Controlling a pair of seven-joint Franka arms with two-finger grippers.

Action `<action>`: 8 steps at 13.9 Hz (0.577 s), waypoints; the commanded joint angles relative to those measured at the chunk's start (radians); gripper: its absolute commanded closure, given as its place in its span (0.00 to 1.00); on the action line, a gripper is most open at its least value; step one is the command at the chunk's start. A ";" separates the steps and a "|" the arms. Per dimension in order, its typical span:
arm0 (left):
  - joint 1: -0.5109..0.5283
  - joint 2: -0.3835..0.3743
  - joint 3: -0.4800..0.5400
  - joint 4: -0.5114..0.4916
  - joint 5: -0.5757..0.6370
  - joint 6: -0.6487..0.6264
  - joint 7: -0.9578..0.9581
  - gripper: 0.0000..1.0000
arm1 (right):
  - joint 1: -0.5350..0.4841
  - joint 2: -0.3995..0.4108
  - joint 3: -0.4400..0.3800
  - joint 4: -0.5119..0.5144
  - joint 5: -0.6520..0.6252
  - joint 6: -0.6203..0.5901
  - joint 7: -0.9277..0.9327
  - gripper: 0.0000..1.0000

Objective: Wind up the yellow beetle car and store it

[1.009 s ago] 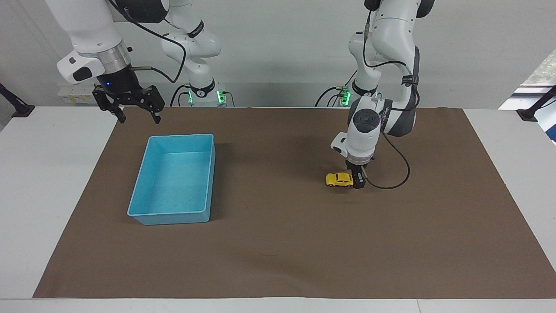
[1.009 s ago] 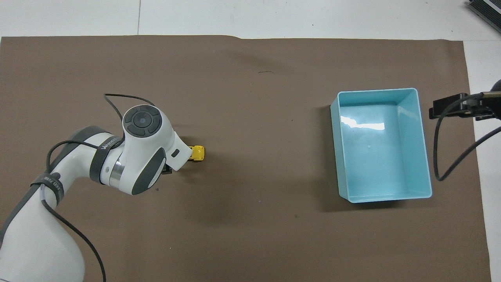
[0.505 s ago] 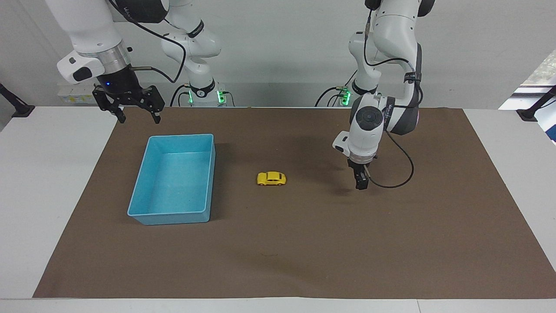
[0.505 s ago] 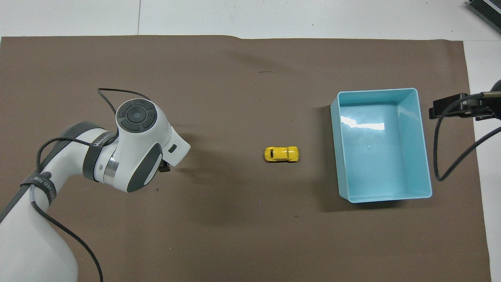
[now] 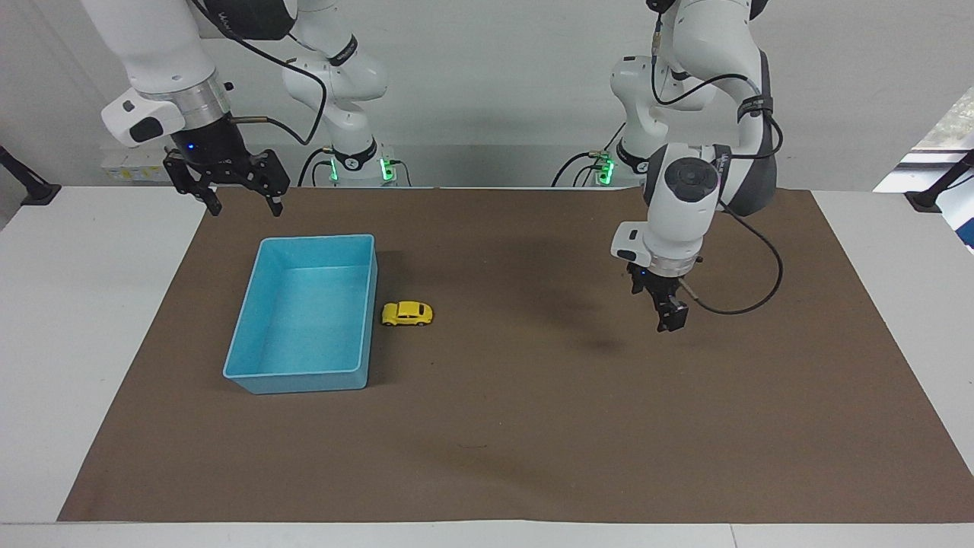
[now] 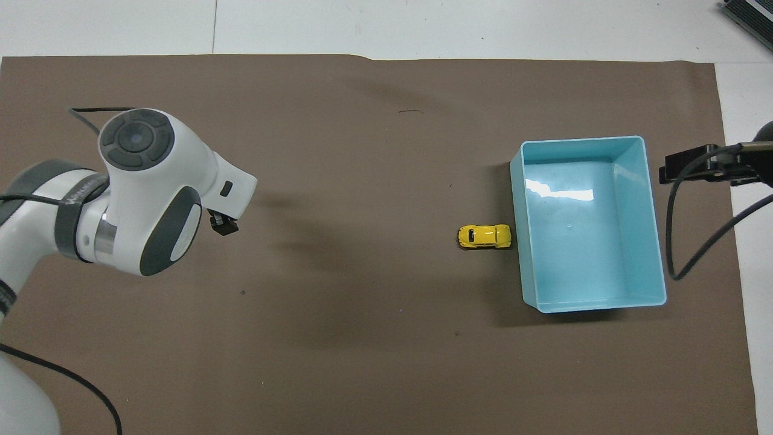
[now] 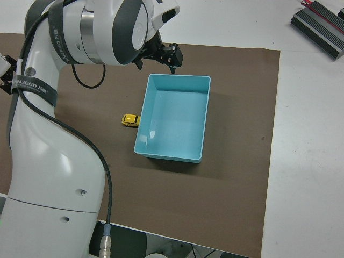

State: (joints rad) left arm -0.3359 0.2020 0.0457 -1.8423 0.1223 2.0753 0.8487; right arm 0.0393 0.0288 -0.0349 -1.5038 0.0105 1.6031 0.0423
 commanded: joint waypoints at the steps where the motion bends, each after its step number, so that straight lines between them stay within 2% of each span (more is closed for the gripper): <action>1: 0.073 -0.042 -0.015 0.054 0.005 -0.046 -0.132 0.00 | -0.001 -0.015 0.006 -0.003 0.003 -0.037 0.001 0.00; 3: 0.112 -0.062 -0.012 0.084 -0.044 -0.050 -0.241 0.00 | 0.001 -0.016 0.007 -0.003 0.003 -0.052 -0.063 0.00; 8: 0.221 -0.075 -0.009 0.185 -0.186 -0.148 -0.599 0.00 | -0.005 -0.044 0.007 -0.049 0.005 -0.046 -0.526 0.00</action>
State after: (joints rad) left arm -0.1653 0.1325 0.0477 -1.6969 -0.0063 1.9848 0.3703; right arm 0.0457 0.0184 -0.0329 -1.5125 0.0105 1.5585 -0.3189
